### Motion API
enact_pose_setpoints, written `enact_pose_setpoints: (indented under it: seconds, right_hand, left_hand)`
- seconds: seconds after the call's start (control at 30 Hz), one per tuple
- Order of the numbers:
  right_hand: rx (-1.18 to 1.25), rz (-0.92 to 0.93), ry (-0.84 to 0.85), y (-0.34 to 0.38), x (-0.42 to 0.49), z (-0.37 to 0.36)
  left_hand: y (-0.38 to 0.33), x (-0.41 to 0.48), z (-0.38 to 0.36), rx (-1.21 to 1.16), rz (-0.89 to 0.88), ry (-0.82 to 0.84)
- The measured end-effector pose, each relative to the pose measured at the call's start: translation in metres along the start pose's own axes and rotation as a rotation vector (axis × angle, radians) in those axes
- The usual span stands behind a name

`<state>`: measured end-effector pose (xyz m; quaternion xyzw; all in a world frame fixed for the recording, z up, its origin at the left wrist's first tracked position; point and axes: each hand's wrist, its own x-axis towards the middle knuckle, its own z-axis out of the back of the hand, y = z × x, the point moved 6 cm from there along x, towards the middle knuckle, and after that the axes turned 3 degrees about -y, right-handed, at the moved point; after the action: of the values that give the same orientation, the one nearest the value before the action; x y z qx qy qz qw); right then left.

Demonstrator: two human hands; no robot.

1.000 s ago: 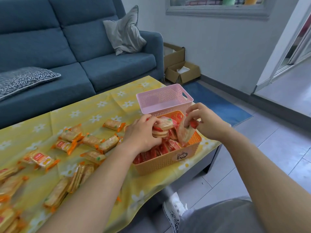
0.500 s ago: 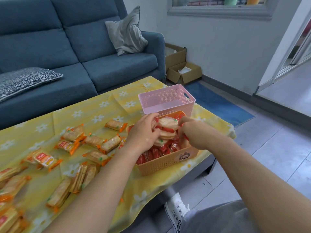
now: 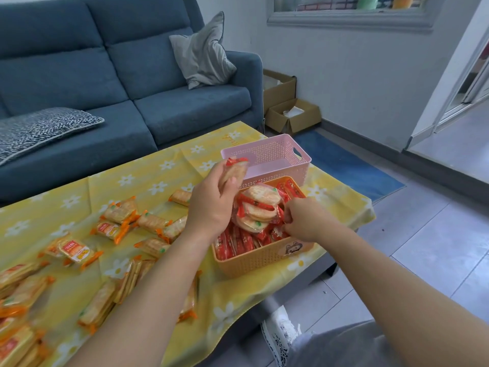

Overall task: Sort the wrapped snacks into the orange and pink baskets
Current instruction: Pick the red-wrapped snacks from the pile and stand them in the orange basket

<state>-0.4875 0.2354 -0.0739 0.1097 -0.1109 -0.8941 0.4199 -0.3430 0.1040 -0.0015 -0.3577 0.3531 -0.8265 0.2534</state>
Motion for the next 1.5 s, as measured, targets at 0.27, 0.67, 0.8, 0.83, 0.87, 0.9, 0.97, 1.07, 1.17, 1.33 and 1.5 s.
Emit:
enact_pose_setpoints:
  seconds: [0.27,0.67,0.8,0.83,0.87,0.9,0.97,1.07,1.17,1.33,1.5]
  right_hand:
    - [1.06,-0.048,-0.238,-0.004,-0.021,0.07]
    - [0.345,-0.111,-0.323,-0.036,-0.017,0.077]
    - [0.17,-0.124,-0.239,-0.03,-0.013,0.055]
    - [0.127,-0.118,-0.224,-0.028,-0.012,0.05]
    - [0.077,-0.109,-0.21,-0.026,-0.011,0.047]
    - [0.035,-0.102,-0.204,-0.023,-0.01,0.047]
    - [-0.002,-0.107,-0.238,-0.02,-0.009,0.051]
    - [-0.1,-0.114,-0.277,-0.015,-0.007,0.052]
    - [-0.246,-0.086,-0.189,-0.002,-0.006,0.034]
    - [-0.308,-0.041,-0.109,0.015,-0.005,0.024]
    - [-0.256,-0.111,-0.039,-0.002,-0.002,0.022]
  left_hand:
    - [-0.009,-0.013,-0.038,-0.491,0.372,0.182]
    - [-0.03,-0.025,-0.076,0.562,-0.388,0.23]
    - [-0.015,-0.032,-0.111,0.867,-0.531,0.453]
    - [-0.015,-0.032,-0.115,0.9,-0.551,0.461]
    - [-0.016,-0.031,-0.116,0.909,-0.57,0.451]
    - [-0.016,-0.03,-0.116,0.887,-0.578,0.427]
    - [-0.016,-0.025,-0.111,0.781,-0.557,0.367]
    - [-0.011,-0.019,-0.098,0.605,-0.458,0.306]
    - [-0.005,-0.01,-0.082,0.557,-0.323,0.208]
    - [0.023,-0.008,-0.089,0.628,-0.146,0.397]
    - [0.006,-0.006,-0.078,0.604,-0.174,0.215]
